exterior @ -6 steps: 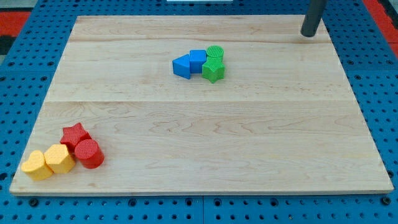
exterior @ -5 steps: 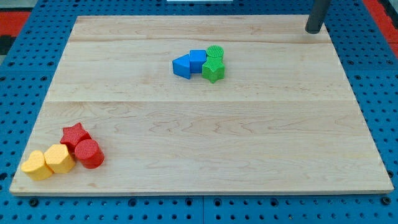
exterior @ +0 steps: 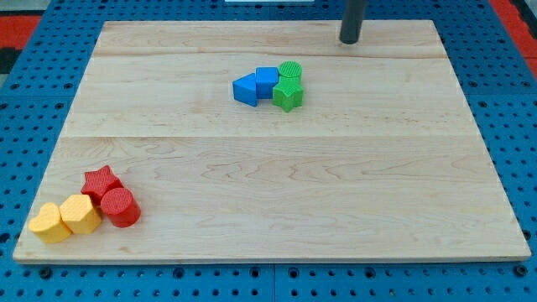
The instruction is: Move green circle along with green star down a bit
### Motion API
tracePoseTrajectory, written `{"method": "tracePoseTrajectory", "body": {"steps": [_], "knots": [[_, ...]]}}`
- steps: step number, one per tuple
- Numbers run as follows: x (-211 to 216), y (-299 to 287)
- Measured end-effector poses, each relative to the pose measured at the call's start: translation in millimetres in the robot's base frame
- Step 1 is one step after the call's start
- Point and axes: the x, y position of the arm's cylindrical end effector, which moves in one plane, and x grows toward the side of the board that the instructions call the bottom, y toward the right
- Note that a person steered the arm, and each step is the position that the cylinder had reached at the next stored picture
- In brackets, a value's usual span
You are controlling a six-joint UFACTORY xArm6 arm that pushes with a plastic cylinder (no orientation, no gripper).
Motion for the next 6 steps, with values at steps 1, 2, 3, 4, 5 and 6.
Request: {"method": "tracePoseTrajectory", "body": {"steps": [1,2,3,4,5,6], "knots": [[2.5,-20.5],[9.2,-40.5],[19.6,-57.4],[27.6,-69.0],[35.9,-77.1],[46.4,-84.9]]}}
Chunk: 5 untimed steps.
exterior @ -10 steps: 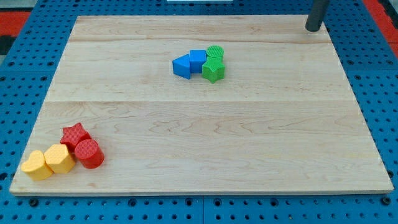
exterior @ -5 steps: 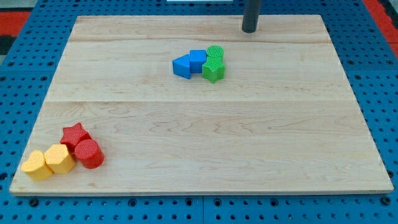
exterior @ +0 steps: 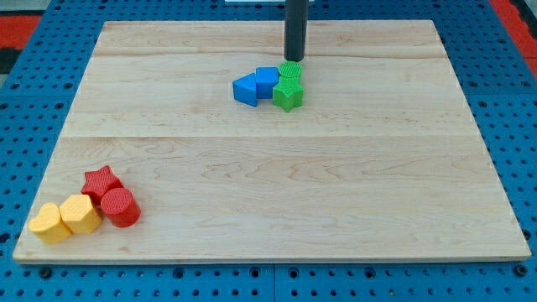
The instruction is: Move green circle along with green star down a bit
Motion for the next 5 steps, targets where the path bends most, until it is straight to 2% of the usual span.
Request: {"method": "tracePoseTrajectory", "body": {"steps": [3,5], "knots": [[30.2,-10.5],[29.4,-16.8]]}}
